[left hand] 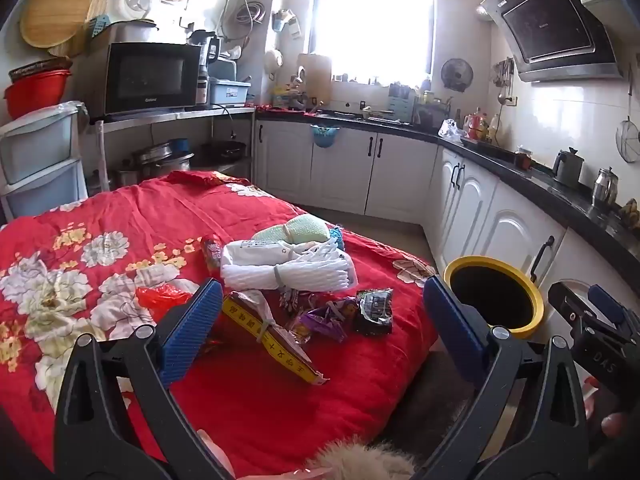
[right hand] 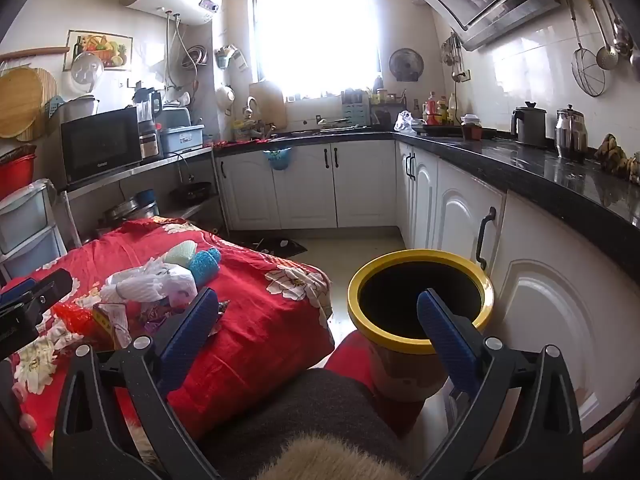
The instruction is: Collect trash
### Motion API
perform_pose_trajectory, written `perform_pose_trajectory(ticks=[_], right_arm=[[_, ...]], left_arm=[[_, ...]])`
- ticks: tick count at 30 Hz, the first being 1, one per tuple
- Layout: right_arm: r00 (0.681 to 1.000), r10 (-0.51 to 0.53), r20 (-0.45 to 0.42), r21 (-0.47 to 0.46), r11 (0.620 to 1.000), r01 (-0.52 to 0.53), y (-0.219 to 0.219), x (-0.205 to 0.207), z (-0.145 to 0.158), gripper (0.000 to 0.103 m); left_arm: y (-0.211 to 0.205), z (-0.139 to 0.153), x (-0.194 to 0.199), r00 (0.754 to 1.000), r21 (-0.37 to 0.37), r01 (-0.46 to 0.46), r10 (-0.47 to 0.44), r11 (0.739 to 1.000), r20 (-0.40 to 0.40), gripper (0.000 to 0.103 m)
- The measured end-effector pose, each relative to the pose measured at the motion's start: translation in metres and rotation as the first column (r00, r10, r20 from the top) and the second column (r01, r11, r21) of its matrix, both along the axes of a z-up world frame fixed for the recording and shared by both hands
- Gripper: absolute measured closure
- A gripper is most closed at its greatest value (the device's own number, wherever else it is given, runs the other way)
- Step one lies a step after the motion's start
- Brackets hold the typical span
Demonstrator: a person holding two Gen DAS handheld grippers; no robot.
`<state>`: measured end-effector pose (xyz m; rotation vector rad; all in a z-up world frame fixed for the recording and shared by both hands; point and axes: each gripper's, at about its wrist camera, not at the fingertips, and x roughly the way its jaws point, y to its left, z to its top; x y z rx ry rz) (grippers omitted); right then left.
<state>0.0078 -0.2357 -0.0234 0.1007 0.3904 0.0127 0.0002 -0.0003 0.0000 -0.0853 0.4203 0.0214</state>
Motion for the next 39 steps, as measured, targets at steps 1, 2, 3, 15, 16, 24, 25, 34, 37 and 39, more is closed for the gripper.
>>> perform_pose_trajectory(ticks=[1, 2, 3, 15, 16, 24, 25, 34, 37, 39], right_arm=[[1.000, -0.001, 0.000, -0.001, 1.000, 0.001, -0.0001, -0.0001, 0.0001, 0.006], [1.000, -0.001, 0.000, -0.002, 1.000, 0.001, -0.0002, -0.0001, 0.0002, 0.006], [1.000, -0.001, 0.000, -0.001, 1.000, 0.001, -0.0004, -0.0002, 0.0003, 0.006], [1.000, 0.000, 0.001, -0.002, 1.000, 0.000, -0.0006, -0.0003, -0.0001, 0.006], [1.000, 0.000, 0.001, -0.003, 1.000, 0.000, -0.0006, -0.0002, -0.0002, 0.006], [1.000, 0.000, 0.002, -0.003, 1.000, 0.000, -0.0008, -0.0002, -0.0004, 0.006], [1.000, -0.001, 0.002, -0.003, 1.000, 0.001, -0.0009, -0.0002, -0.0004, 0.006], [1.000, 0.000, 0.003, -0.003, 1.000, 0.000, -0.0012, -0.0003, -0.0002, 0.006], [1.000, -0.001, 0.004, -0.003, 1.000, 0.001, -0.0013, -0.0004, -0.0002, 0.006], [1.000, -0.001, 0.004, -0.003, 1.000, 0.001, -0.0014, -0.0005, -0.0001, 0.006]], left_arm=[[0.0001, 0.0000, -0.0001, 1.000, -0.002, 0.000, 0.000, 1.000, 0.000, 0.011], [0.0002, 0.0000, 0.0001, 1.000, -0.004, 0.000, 0.000, 1.000, -0.002, 0.011], [0.0001, 0.0000, 0.0001, 1.000, -0.004, -0.001, 0.001, 1.000, -0.001, 0.011], [0.0005, 0.0000, 0.0000, 1.000, -0.011, 0.001, -0.001, 1.000, 0.001, 0.011], [0.0005, 0.0000, 0.0000, 1.000, -0.010, 0.001, -0.001, 1.000, 0.001, 0.011], [0.0005, 0.0001, -0.0001, 1.000, -0.010, 0.001, -0.001, 1.000, 0.003, 0.011], [0.0006, 0.0001, 0.0000, 1.000, -0.010, 0.001, -0.001, 1.000, 0.003, 0.011], [0.0005, 0.0001, -0.0001, 1.000, -0.010, 0.000, 0.000, 1.000, 0.004, 0.011], [0.0005, 0.0001, -0.0002, 1.000, -0.010, 0.000, 0.000, 1.000, 0.004, 0.011], [0.0005, 0.0001, -0.0002, 1.000, -0.010, 0.001, -0.001, 1.000, 0.005, 0.011]])
